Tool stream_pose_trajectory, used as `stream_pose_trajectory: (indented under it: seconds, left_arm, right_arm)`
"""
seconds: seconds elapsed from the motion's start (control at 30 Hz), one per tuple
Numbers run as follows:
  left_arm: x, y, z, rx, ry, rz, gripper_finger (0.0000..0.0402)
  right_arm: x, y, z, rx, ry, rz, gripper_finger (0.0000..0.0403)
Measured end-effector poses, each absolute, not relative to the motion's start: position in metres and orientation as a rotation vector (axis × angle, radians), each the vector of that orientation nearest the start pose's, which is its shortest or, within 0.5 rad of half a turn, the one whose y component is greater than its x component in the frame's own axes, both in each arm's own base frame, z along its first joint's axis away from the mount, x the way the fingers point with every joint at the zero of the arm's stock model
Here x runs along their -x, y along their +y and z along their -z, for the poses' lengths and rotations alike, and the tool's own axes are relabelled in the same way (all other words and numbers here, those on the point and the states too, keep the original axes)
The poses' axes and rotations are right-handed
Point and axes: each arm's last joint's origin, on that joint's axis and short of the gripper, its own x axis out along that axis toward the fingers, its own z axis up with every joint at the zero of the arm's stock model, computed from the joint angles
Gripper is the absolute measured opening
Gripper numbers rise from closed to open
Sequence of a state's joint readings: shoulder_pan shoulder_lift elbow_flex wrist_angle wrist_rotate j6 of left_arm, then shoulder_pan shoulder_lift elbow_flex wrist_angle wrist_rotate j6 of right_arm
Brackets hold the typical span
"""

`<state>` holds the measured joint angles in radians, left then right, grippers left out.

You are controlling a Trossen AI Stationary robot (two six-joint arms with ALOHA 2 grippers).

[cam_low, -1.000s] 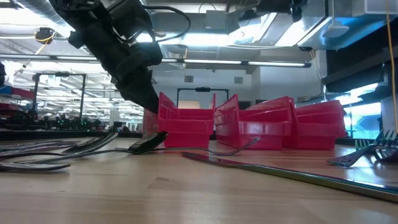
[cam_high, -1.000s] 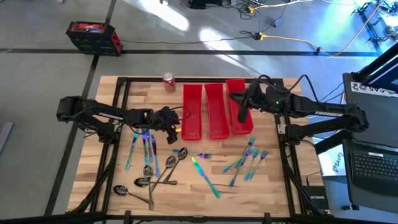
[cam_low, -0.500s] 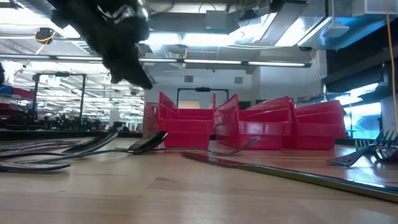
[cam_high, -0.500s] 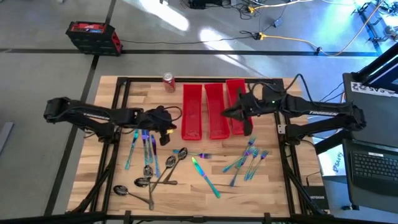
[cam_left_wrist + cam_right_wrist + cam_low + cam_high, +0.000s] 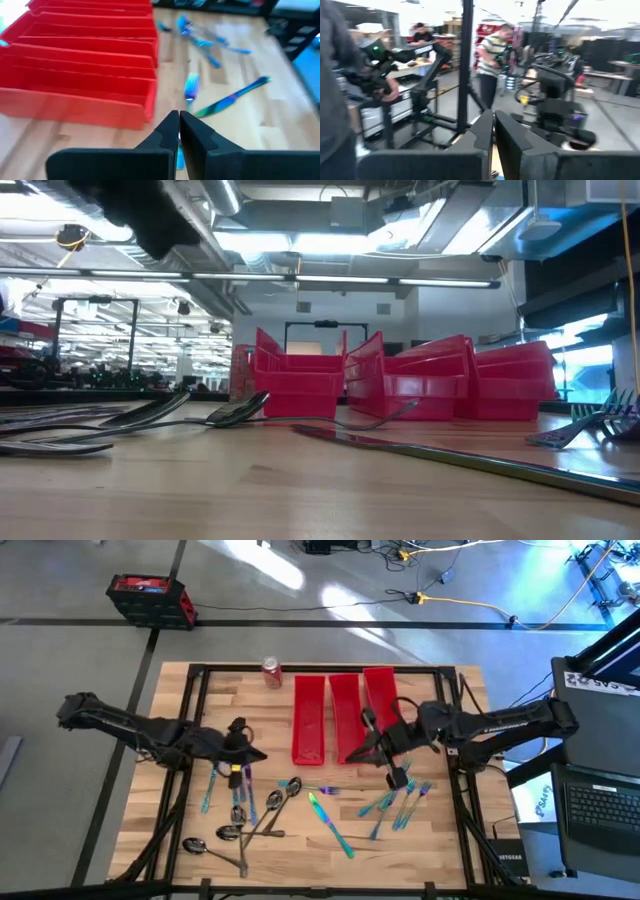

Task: Sort silverware
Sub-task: Put the purple fork into the left red bin

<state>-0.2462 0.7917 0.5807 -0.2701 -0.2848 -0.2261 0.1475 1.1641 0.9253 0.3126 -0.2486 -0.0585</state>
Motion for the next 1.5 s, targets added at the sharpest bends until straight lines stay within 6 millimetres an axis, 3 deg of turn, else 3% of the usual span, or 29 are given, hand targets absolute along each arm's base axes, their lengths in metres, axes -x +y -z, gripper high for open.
stream_pose_trajectory:
  seconds: [0.2, 0.37, 0.73, 1.03, 1.3, 1.5]
  left_arm:
    - [-0.139, -0.040, -0.226, 0.214, 0.369, -0.013, 0.0000]
    - [-0.133, -0.049, -0.214, 0.201, 0.385, 0.089, 0.0000]
    - [-0.148, -0.075, -0.195, 0.107, 0.508, 0.214, 0.0000]
    - [-0.167, -0.091, -0.183, 0.110, 0.493, 0.226, 0.0000]
    - [-0.181, -0.111, -0.171, 0.131, 0.447, 0.280, 0.0000]
    - [-0.183, -0.117, -0.171, 0.169, 0.418, 0.298, 0.0000]
  right_arm:
    - [-0.255, 0.071, -0.346, 0.004, -0.005, -0.327, 0.0003]
    - [-0.252, 0.100, -0.336, -0.038, 0.065, -0.344, 0.0003]
    - [-0.227, 0.142, -0.294, -0.178, 0.423, -0.358, 0.0000]
    - [-0.184, 0.160, -0.244, -0.224, 0.703, -0.092, 0.0000]
    - [-0.167, 0.201, -0.218, -0.188, 0.857, -0.234, 0.0004]
    - [-0.167, 0.215, -0.193, -0.124, 0.952, -0.271, 0.0031]
